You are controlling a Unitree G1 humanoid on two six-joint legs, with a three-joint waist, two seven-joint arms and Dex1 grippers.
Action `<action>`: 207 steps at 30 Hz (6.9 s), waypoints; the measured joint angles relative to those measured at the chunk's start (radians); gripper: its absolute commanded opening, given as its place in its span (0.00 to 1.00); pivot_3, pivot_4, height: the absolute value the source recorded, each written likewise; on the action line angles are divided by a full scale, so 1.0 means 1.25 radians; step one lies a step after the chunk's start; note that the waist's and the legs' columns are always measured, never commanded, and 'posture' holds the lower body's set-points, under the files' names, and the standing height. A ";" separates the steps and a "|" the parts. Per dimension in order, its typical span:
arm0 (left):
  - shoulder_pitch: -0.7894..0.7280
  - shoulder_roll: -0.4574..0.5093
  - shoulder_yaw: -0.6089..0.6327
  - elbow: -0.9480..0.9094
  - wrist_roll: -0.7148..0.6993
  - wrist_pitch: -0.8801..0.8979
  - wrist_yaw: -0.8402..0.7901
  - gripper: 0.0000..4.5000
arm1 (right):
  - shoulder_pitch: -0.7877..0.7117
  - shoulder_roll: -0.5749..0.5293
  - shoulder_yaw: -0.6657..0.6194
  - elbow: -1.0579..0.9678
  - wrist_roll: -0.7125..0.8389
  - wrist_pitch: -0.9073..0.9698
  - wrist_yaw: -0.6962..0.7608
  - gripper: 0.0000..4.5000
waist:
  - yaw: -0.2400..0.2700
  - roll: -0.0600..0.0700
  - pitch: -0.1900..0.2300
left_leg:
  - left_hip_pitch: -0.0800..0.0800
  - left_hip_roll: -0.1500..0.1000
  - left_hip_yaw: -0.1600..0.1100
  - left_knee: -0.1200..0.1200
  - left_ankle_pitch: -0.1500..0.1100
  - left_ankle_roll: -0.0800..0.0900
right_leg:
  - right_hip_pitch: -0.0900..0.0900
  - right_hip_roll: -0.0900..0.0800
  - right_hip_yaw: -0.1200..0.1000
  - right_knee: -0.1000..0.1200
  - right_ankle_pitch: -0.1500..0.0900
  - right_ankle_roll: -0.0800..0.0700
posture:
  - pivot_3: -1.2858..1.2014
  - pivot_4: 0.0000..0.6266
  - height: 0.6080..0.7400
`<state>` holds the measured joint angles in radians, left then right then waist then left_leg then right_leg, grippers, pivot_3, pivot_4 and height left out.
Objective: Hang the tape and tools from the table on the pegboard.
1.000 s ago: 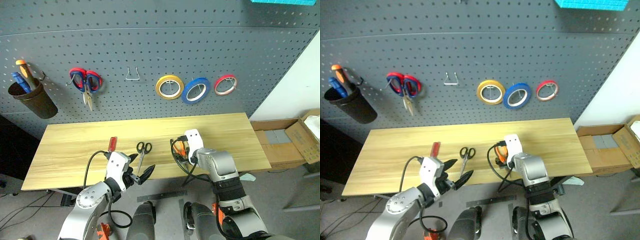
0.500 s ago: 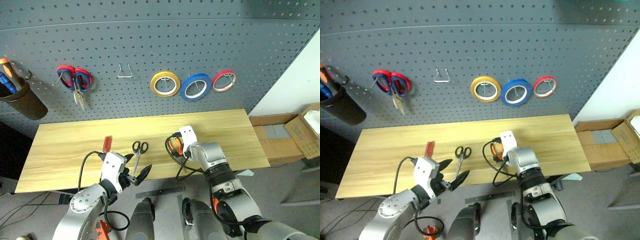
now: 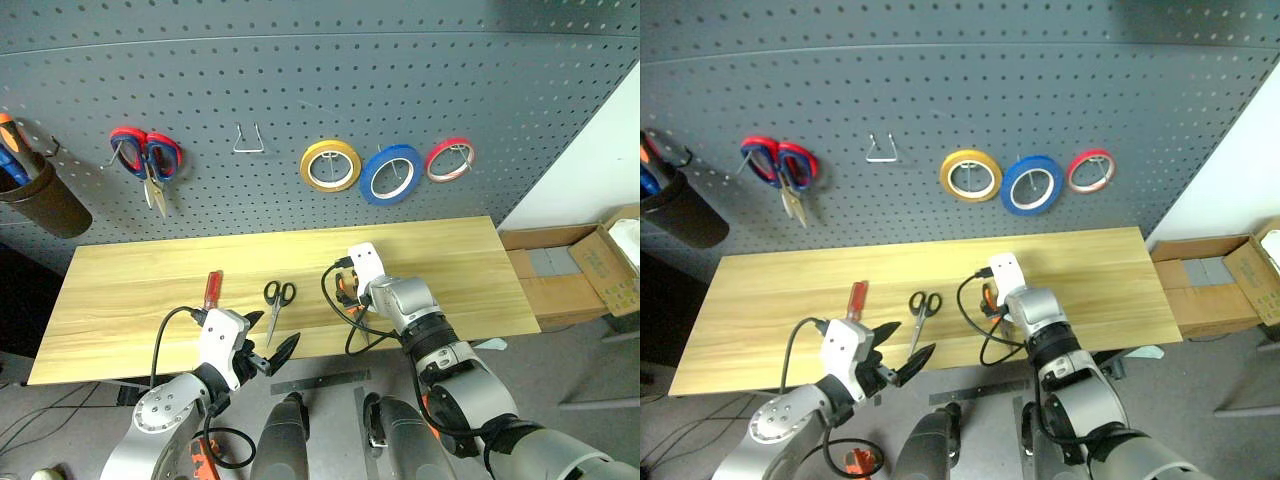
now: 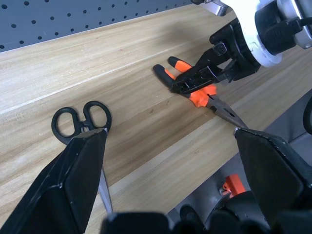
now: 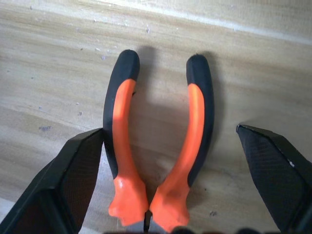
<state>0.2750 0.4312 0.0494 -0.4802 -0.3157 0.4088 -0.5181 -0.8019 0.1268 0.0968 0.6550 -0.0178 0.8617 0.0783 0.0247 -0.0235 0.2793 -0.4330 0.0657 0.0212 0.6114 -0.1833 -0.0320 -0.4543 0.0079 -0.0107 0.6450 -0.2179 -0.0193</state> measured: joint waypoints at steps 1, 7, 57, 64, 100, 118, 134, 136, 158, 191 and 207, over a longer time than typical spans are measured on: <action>0.001 0.000 0.001 0.000 -0.001 0.000 -0.001 1.00 | -0.002 0.000 0.002 0.004 0.000 -0.002 0.000 0.99 | 0.000 0.000 0.000 | 0.000 0.000 0.000 0.000 0.000 0.000 | 0.000 0.000 0.000 0.000 0.000 0.000 | 0.59 0.53 1.00; 0.005 0.001 0.014 0.000 -0.014 -0.003 -0.012 1.00 | -0.014 0.000 0.001 0.025 0.002 -0.018 -0.002 0.73 | 0.000 -0.001 0.001 | 0.000 0.000 0.001 -0.001 0.000 0.000 | -0.001 0.000 0.000 0.000 0.000 0.000 | 0.59 0.51 1.00; -0.280 0.031 0.309 0.048 -0.320 0.082 0.126 1.00 | -0.346 0.027 0.075 -0.025 0.029 -0.894 0.168 0.67 | 0.051 -0.039 -0.077 | 0.000 0.000 0.001 -0.001 0.003 -0.014 | 0.000 0.003 -0.002 0.001 0.007 0.001 | 0.66 0.07 1.00; -0.234 0.023 0.229 0.071 -0.241 0.029 0.084 1.00 | -0.474 0.032 0.045 0.179 0.005 -1.056 0.092 0.67 | 0.074 -0.042 -0.091 | 0.000 0.001 0.001 -0.001 0.003 -0.014 | 0.000 0.003 -0.002 0.001 0.007 0.000 | 0.66 0.06 1.00; -0.399 0.059 0.202 0.125 -0.225 0.077 0.041 1.00 | -0.552 -0.017 -0.031 0.441 -0.064 -1.164 -0.048 0.67 | 0.081 -0.016 -0.048 | 0.002 0.002 -0.006 0.001 0.004 -0.013 | 0.006 0.005 -0.005 0.002 0.004 -0.001 | 0.66 0.42 1.00; -0.307 0.118 0.291 -0.009 -0.311 0.191 0.091 1.00 | -0.533 0.003 -0.046 0.462 -0.063 -1.158 -0.086 0.67 | 0.089 -0.012 0.003 | 0.001 0.003 -0.010 0.000 0.003 -0.013 | 0.006 0.004 -0.009 0.002 0.002 -0.002 | 0.69 0.52 1.00; -0.292 0.175 0.357 -0.057 -0.378 0.250 0.126 1.00 | -0.460 0.024 -0.047 0.471 -0.076 -1.148 -0.102 0.67 | 0.100 -0.010 0.023 | -0.001 0.003 -0.011 -0.002 0.003 -0.013 | 0.004 0.003 -0.011 0.001 0.001 -0.003 | 0.70 0.54 1.00; -0.291 0.179 0.364 -0.057 -0.378 0.250 0.126 1.00 | -0.446 0.027 -0.043 0.469 -0.084 -1.151 -0.102 0.67 | 0.102 -0.010 0.023 | -0.001 0.003 -0.011 -0.002 0.003 -0.013 | 0.004 0.004 -0.011 0.001 0.001 -0.003 | 0.70 0.54 1.00; -0.328 0.150 0.321 -0.023 -0.351 0.214 0.126 1.00 | -0.369 0.007 -0.029 0.391 -0.092 -1.153 -0.053 0.99 | 0.109 -0.010 0.024 | -0.002 0.004 -0.010 -0.003 0.003 -0.014 | 0.003 0.004 -0.011 0.000 0.000 -0.003 | 0.67 0.51 1.00; -0.397 -0.177 -0.096 0.388 0.114 0.069 0.314 1.00 | 0.379 -0.433 0.131 -0.878 0.212 -0.306 0.515 0.99 | -0.003 -0.009 0.024 | 0.000 0.002 -0.006 0.000 0.003 -0.015 | 0.003 0.004 -0.005 0.002 0.000 0.001 | 0.52 0.53 1.00; -0.302 -0.162 -0.083 0.288 0.146 0.165 0.315 1.00 | 0.388 -0.497 0.151 -0.912 0.220 -0.248 0.557 0.99 | -0.017 -0.009 0.025 | 0.000 0.000 -0.005 0.000 0.003 -0.015 | 0.003 0.004 -0.004 0.001 0.000 0.003 | 0.51 0.56 1.00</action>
<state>-0.1025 0.2288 -0.0541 -0.1205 -0.1326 0.6155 -0.1243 -0.3163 -0.4941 0.2853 -0.4852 0.2577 0.5519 0.7745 0.0033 -0.0353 0.3101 -0.4333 0.0656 0.0151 0.6111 -0.1802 -0.0502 -0.4509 0.0123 -0.0153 0.6467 -0.2176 -0.0158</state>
